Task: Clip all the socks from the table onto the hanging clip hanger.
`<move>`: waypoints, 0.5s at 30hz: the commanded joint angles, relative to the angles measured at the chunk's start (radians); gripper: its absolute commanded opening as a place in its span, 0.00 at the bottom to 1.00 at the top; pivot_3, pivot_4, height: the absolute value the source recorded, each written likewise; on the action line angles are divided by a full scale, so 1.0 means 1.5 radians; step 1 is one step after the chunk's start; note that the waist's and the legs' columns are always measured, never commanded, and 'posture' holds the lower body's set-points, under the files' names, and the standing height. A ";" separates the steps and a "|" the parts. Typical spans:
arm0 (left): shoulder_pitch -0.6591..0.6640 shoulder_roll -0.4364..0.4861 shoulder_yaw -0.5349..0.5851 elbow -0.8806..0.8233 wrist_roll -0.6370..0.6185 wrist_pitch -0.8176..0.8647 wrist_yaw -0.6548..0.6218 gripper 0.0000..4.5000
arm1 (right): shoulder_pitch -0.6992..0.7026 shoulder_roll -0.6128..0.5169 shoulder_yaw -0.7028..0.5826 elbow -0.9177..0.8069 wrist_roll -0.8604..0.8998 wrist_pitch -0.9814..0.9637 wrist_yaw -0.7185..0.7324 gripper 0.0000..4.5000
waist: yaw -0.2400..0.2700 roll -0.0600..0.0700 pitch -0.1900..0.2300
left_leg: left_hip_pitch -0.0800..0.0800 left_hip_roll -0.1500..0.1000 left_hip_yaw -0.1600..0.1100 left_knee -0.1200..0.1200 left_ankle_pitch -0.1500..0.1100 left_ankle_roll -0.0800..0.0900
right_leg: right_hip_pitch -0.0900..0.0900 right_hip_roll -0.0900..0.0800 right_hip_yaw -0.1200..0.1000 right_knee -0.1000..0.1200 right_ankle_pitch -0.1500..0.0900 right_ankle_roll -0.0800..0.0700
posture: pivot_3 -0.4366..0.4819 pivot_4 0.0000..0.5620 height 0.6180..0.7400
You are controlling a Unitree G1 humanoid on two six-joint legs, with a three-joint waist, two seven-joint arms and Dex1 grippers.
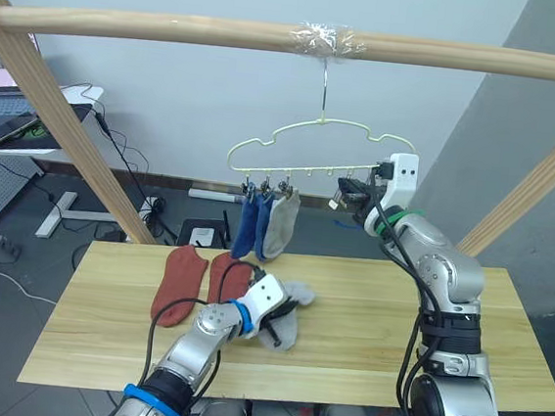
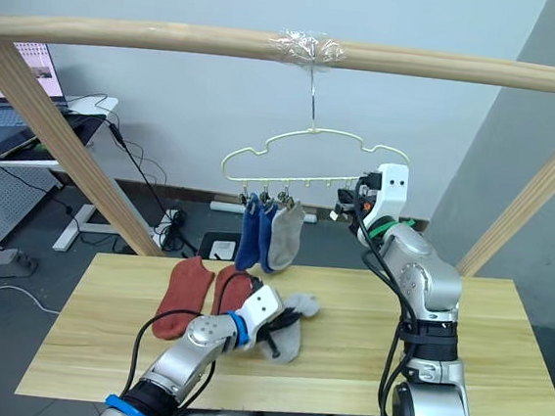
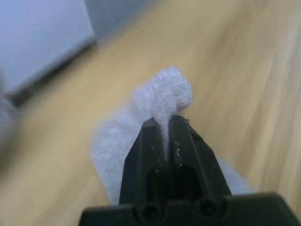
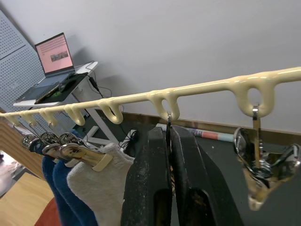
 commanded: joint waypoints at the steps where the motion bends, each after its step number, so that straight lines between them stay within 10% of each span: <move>1: 0.001 -0.017 0.028 -0.112 -0.044 -0.043 0.006 0.00 | -0.018 -0.010 -0.038 -0.032 0.034 0.063 -0.025 0.00 | 0.000 0.000 0.000 | 0.000 0.000 0.000 0.000 0.000 0.000 | 0.000 0.000 0.000 0.000 0.000 0.000 | 0.44 0.22 1.00; 15: 0.019 -0.009 -0.003 -0.172 0.052 -0.220 0.063 0.00 | -0.071 0.055 -0.213 -0.064 0.169 0.300 -0.188 0.00 | 0.003 0.000 0.000 | 0.000 0.000 0.001 0.000 0.000 0.000 | 0.000 0.000 0.000 -0.001 0.000 0.000 | 0.42 0.19 1.00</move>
